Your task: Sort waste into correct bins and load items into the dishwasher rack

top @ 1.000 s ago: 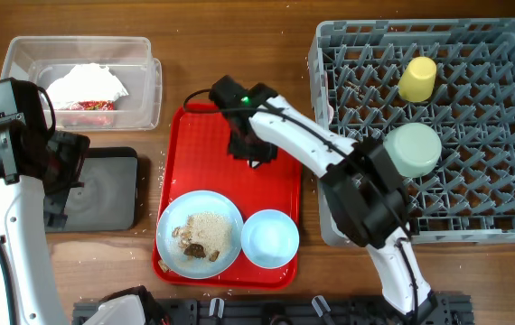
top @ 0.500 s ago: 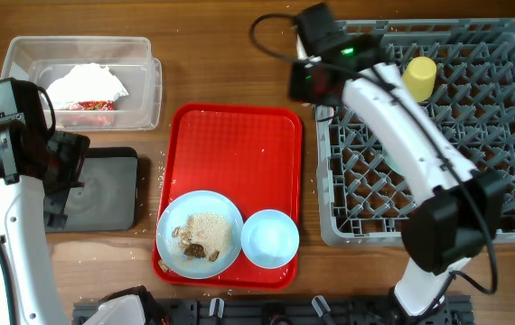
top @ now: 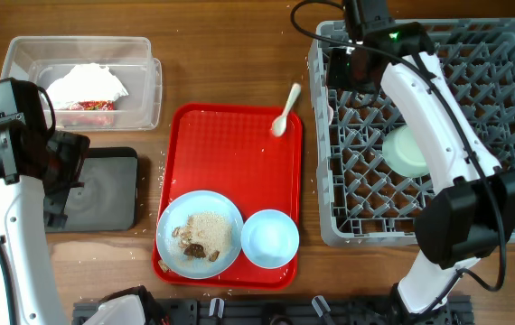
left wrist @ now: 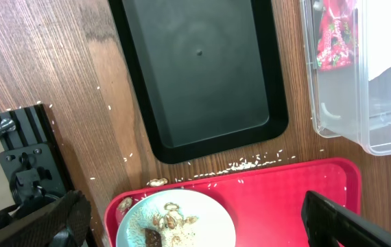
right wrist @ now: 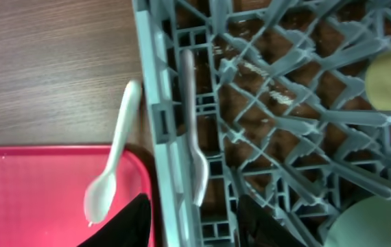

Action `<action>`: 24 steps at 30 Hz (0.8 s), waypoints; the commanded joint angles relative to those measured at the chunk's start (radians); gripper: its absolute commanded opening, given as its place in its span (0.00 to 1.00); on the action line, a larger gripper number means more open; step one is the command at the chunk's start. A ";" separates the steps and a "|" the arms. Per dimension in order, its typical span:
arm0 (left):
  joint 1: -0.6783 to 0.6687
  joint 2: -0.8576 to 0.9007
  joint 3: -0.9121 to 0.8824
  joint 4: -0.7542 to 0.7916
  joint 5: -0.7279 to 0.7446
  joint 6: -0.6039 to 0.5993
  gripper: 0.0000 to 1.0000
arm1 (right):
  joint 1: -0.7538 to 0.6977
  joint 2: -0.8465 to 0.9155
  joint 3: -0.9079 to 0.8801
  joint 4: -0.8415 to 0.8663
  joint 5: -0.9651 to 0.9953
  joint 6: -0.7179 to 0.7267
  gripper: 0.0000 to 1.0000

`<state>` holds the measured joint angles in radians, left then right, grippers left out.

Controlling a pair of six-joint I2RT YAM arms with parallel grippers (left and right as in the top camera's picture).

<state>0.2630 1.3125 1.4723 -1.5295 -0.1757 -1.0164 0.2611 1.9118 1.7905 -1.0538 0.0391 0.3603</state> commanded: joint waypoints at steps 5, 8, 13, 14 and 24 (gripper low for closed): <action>0.004 -0.005 -0.003 -0.001 -0.016 -0.016 1.00 | 0.096 0.000 0.003 0.060 -0.163 0.118 0.51; 0.004 -0.005 -0.003 -0.001 -0.016 -0.016 1.00 | 0.174 0.034 0.002 0.079 -0.044 0.238 0.58; 0.004 -0.005 -0.003 -0.001 -0.016 -0.016 1.00 | 0.234 0.117 0.002 0.090 0.079 0.272 0.60; 0.004 -0.005 -0.003 -0.001 -0.016 -0.016 1.00 | 0.235 0.135 0.002 0.094 0.097 0.272 0.61; 0.004 -0.005 -0.003 -0.001 -0.016 -0.016 1.00 | 0.218 0.195 0.002 0.306 0.217 0.130 0.61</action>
<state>0.2630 1.3125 1.4723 -1.5291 -0.1753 -1.0161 0.4850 2.0857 1.7882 -0.8085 0.1753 0.5663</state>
